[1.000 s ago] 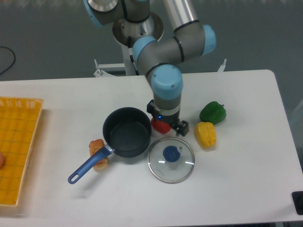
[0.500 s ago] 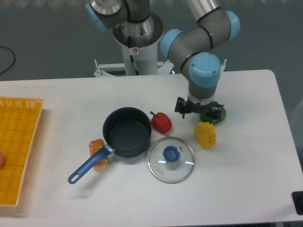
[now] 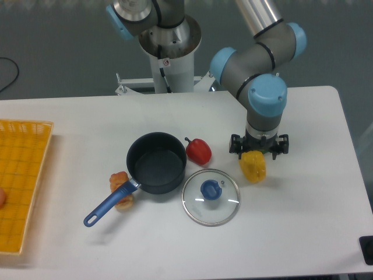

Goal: Pick up the yellow pepper
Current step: 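Lower the gripper and close it around the yellow pepper, then lift the yellow pepper off the table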

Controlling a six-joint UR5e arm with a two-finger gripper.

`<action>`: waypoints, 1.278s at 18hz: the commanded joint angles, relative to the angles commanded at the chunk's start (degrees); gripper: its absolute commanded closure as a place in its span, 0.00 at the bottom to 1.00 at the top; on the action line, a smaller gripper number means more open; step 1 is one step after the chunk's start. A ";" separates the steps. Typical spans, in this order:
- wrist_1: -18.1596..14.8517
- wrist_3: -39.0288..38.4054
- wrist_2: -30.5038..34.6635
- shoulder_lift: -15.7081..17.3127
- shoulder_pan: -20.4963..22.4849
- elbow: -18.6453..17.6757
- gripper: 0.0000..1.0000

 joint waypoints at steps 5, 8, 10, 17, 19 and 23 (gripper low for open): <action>0.09 0.09 0.44 -2.72 -0.26 0.26 0.00; 0.09 0.17 0.53 -3.25 -0.70 0.61 0.00; 0.09 0.44 1.31 -3.43 -0.62 0.62 0.00; 0.18 0.44 5.27 -4.84 -0.70 0.18 0.01; 0.09 0.44 5.36 -4.75 -0.70 0.18 0.12; -0.09 0.70 5.19 -4.13 -0.70 0.35 0.27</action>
